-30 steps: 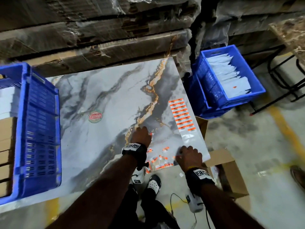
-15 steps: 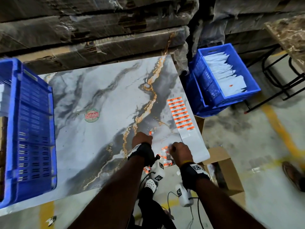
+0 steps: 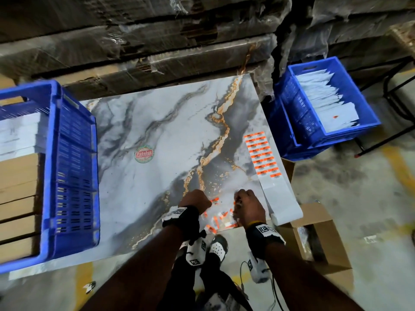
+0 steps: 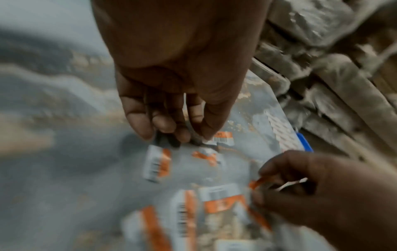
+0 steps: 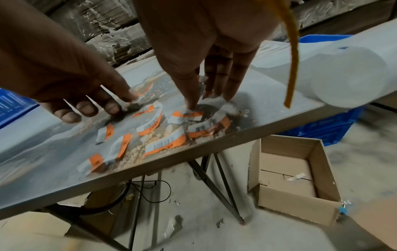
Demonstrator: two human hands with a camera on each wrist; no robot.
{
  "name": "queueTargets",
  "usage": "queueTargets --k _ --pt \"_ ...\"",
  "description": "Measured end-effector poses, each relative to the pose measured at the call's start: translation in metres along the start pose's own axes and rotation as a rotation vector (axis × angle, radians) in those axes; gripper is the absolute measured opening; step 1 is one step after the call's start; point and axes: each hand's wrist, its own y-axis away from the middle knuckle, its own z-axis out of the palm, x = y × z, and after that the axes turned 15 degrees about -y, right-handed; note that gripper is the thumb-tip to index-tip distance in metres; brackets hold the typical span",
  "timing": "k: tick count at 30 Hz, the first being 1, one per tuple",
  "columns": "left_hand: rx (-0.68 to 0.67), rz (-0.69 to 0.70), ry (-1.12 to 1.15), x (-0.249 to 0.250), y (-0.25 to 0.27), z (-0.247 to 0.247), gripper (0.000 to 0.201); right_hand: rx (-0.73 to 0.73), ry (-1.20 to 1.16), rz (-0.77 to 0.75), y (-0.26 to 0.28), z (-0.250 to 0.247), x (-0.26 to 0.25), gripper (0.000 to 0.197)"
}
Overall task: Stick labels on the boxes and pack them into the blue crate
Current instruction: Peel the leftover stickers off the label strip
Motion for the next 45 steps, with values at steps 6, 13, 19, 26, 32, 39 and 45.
queueTargets --k 6,13,19,26,32,39,45 --pt "0.036 0.105 -0.093 -0.002 0.003 0.009 0.033 0.049 -0.273 0.096 -0.007 -0.003 0.003 0.033" --pt "0.256 0.106 -0.351 0.003 0.005 0.017 0.038 0.124 -0.391 0.059 -0.006 -0.008 0.010 0.025" --pt "0.242 0.089 -0.281 0.002 0.002 0.015 0.034 0.150 -0.431 0.095 -0.006 -0.003 0.021 0.028" --pt "0.268 0.064 -0.270 0.004 0.003 0.014 0.026 0.192 -0.444 0.136 -0.011 0.002 0.024 0.029" --pt "0.340 0.075 -0.340 0.008 0.009 0.021 0.041 0.182 -0.276 0.120 -0.015 0.010 0.023 0.026" --pt "0.365 0.205 -0.258 0.021 0.015 0.018 0.032 0.274 -0.307 0.147 -0.012 0.010 0.026 0.022" --pt "0.111 0.132 -0.009 0.058 -0.001 0.021 0.054 0.265 -0.356 0.231 -0.011 0.004 0.033 0.021"
